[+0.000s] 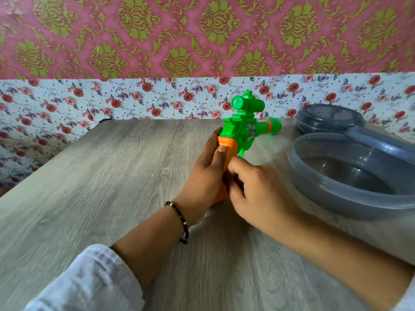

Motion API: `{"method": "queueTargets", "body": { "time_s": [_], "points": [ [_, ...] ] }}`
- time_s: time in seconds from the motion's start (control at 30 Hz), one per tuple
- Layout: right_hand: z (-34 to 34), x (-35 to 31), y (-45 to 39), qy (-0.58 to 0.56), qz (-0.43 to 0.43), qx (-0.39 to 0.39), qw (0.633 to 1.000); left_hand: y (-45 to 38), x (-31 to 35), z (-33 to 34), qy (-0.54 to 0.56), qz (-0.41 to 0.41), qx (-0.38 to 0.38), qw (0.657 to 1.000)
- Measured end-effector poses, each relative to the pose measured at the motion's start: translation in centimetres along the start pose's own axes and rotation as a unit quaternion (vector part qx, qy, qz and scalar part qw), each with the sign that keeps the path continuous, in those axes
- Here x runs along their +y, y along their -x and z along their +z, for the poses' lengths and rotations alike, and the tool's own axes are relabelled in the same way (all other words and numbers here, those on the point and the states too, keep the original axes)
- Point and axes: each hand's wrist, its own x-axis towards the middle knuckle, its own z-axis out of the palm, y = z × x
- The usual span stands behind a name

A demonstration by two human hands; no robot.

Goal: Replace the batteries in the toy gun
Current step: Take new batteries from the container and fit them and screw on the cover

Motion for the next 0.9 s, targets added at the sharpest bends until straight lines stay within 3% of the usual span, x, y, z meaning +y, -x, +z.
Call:
{"method": "queueTargets", "body": {
  "time_s": [0.17, 0.27, 0.4, 0.6, 0.77, 0.9],
  "points": [
    [-0.1, -0.6, -0.2, -0.056, 0.062, 0.007, 0.996, -0.1, 0.2, -0.2, -0.019, 0.005, 0.001, 1.000],
    [-1.0, -0.4, -0.2, 0.069, -0.007, -0.023, 0.997, 0.1, 0.5, -0.2, -0.008, -0.007, -0.002, 1.000],
    [-2.1, -0.5, 0.0, 0.254, -0.083, -0.040, 0.963, 0.1, 0.4, -0.4, 0.010, -0.023, 0.021, 0.999],
    [-2.0, -0.3, 0.2, 0.294, -0.118, -0.068, 0.946, 0.3, 0.7, -0.1, 0.013, -0.031, 0.025, 0.999],
    [-2.2, -1.7, -0.5, 0.217, -0.022, -0.111, 0.970, 0.5, 0.8, 0.2, 0.020, -0.027, 0.022, 0.999],
    [-1.3, -0.8, -0.9, -0.007, 0.094, -0.077, 0.993, 0.5, 0.9, 0.5, 0.015, -0.019, 0.027, 0.999]
  ]
}}
